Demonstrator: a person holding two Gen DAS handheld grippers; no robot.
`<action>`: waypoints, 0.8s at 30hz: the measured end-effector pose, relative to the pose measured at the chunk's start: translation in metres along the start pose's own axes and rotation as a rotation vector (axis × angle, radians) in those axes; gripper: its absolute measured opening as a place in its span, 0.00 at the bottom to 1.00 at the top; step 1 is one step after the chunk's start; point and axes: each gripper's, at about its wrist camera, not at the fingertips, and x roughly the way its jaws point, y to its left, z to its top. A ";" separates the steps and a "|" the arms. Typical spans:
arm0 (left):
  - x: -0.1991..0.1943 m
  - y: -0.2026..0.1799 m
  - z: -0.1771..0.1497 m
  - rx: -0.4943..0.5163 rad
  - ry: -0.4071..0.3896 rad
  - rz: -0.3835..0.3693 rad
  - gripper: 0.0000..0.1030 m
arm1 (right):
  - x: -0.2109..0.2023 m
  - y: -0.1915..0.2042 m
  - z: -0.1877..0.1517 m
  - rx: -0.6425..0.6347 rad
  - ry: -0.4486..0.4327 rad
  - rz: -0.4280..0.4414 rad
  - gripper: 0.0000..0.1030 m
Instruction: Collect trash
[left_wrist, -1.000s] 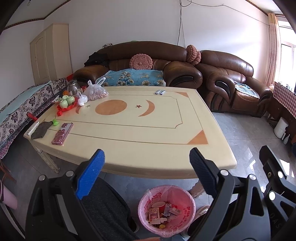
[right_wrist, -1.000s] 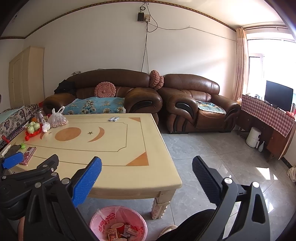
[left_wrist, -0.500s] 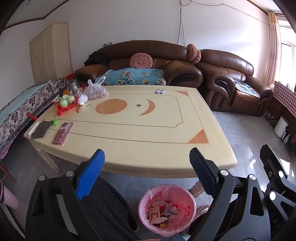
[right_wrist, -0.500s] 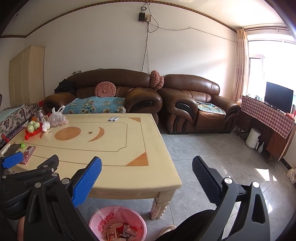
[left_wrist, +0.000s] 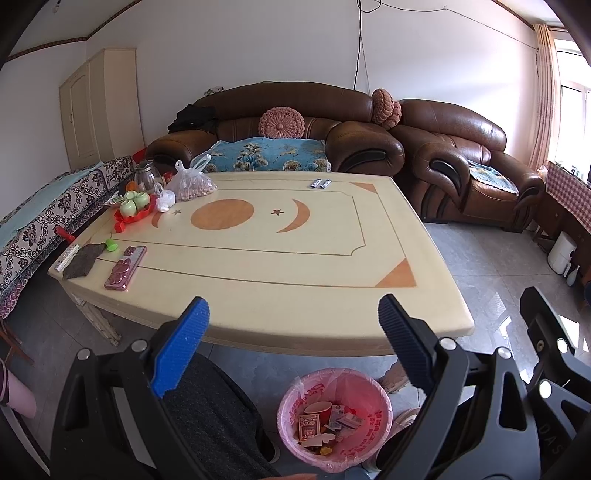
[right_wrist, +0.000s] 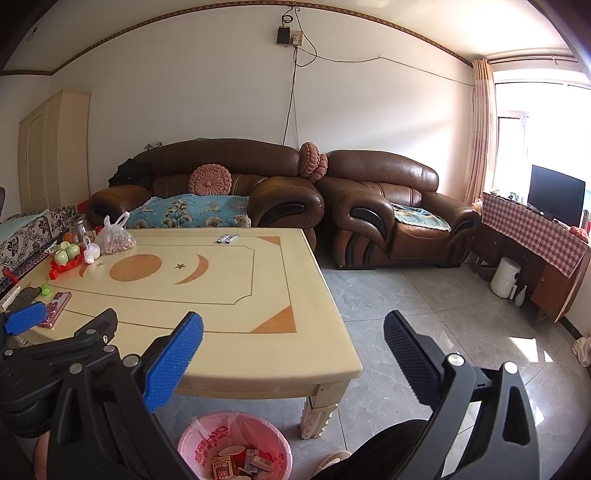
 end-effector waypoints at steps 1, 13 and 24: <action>0.000 0.000 0.000 0.001 0.001 -0.002 0.88 | 0.000 0.000 0.000 0.002 0.000 0.002 0.93; -0.001 0.000 0.000 0.004 -0.002 0.000 0.88 | -0.002 0.002 0.002 -0.002 -0.002 0.003 0.93; -0.001 -0.001 0.000 0.011 0.000 0.001 0.88 | -0.001 0.000 0.004 -0.004 -0.003 0.004 0.93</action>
